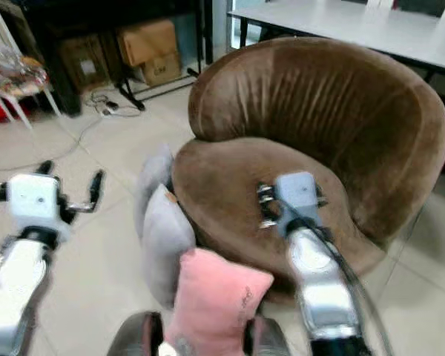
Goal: Move the pillow to the sofa from floor
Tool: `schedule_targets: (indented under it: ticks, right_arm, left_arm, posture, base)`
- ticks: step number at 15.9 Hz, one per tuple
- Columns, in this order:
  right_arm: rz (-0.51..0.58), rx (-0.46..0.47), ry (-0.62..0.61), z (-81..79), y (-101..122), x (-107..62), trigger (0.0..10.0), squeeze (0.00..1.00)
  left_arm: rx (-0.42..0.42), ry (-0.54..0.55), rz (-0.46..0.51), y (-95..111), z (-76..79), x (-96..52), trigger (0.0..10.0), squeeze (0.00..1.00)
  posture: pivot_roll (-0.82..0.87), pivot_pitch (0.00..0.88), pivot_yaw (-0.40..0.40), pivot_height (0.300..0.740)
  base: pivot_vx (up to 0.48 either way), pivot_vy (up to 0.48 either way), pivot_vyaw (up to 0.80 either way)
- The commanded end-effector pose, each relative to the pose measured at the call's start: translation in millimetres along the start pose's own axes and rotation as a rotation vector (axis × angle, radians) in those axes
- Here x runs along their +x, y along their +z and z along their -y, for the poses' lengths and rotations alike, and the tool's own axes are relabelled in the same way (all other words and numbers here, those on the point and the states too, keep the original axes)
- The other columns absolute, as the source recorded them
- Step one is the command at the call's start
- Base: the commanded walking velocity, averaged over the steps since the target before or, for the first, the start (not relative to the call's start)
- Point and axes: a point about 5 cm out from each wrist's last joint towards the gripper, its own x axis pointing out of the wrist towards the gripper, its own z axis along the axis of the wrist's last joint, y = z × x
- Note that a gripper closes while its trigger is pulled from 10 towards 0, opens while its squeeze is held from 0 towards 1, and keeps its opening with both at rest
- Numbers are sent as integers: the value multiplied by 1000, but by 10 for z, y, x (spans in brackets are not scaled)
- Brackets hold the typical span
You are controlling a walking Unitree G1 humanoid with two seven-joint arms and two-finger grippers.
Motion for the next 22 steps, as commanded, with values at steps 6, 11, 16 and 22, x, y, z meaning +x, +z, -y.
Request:
schedule_targets:
  ticks: [6, 11, 16, 22]
  right_arm:
    - [-15, 72, -22, 91, -21, -18, 10000, 0]
    - [-11, 84, -15, 86, -18, -23, 10000, 0]
    - [-12, 83, -7, 76, -17, -19, 10000, 0]
    - [-26, 77, 35, 54, -18, -4, 10000, 0]
  left_arm:
    - [13, -15, -4, -2, 49, 44, 10000, 0]
    - [20, -17, -2, -2, 51, 53, 10000, 0]
    - [25, -18, -1, -4, 57, 52, 10000, 0]
    - [25, -12, -11, -27, 66, 23, 10000, 0]
  posture:
    - [-65, 0, 38, 607]
    - [-65, 0, 38, 557]
    - [-66, 0, 39, 502]
    - [-69, 0, 29, 487]
  base:
    - [101, 0, 0]
    - [0, 0, 0]
    - [0, 0, 0]
    - [0, 0, 0]
